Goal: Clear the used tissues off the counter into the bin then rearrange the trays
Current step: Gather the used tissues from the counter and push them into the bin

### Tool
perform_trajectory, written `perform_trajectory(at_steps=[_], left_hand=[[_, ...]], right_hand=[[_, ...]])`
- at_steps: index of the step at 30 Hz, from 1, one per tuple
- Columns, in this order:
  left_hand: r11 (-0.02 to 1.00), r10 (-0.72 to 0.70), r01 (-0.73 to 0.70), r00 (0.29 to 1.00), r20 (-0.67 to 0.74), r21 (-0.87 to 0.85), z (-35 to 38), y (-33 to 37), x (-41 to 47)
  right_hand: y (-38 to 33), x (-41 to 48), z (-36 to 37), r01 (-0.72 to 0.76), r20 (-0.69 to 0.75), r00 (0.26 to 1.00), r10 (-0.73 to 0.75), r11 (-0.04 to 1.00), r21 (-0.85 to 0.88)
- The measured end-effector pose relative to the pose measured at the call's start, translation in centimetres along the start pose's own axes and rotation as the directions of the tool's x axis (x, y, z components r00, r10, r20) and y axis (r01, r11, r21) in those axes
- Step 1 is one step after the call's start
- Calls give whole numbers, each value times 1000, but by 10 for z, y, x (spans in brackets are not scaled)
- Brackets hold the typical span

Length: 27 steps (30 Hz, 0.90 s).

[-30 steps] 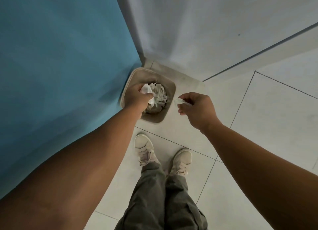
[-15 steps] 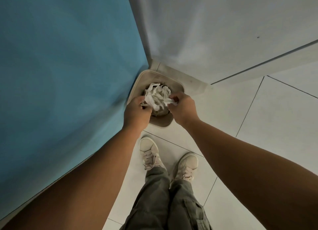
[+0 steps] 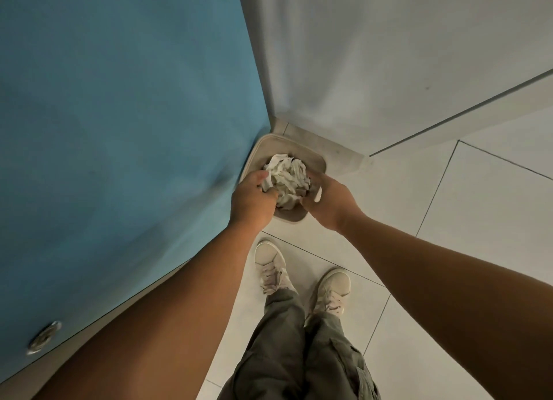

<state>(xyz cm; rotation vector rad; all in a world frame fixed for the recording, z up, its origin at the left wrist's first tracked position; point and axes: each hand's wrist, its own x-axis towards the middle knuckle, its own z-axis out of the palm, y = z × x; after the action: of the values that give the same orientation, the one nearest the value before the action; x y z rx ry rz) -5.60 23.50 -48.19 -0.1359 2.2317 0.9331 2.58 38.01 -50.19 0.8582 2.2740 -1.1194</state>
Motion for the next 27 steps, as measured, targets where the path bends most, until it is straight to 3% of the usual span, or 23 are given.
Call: perform_trajectory(at_steps=[7, 11, 17, 27], left_hand=[[938, 246, -241, 969, 14, 247, -44, 65, -73], [922, 333, -323, 943, -10, 212, -76, 110, -143], [867, 496, -470, 849, -184, 166, -134, 159, -248], [763, 637, -600, 631, -443, 241, -243, 180, -360]], right_hand=[[-52, -84, -74, 140, -80, 986, -148, 985, -105], [-92, -143, -124, 224, -158, 958, -237, 970, -98], [-156, -228, -187, 354, -260, 889, -376, 926, -128], [-266, -322, -228, 669, -201, 677, -708, 706, -230]])
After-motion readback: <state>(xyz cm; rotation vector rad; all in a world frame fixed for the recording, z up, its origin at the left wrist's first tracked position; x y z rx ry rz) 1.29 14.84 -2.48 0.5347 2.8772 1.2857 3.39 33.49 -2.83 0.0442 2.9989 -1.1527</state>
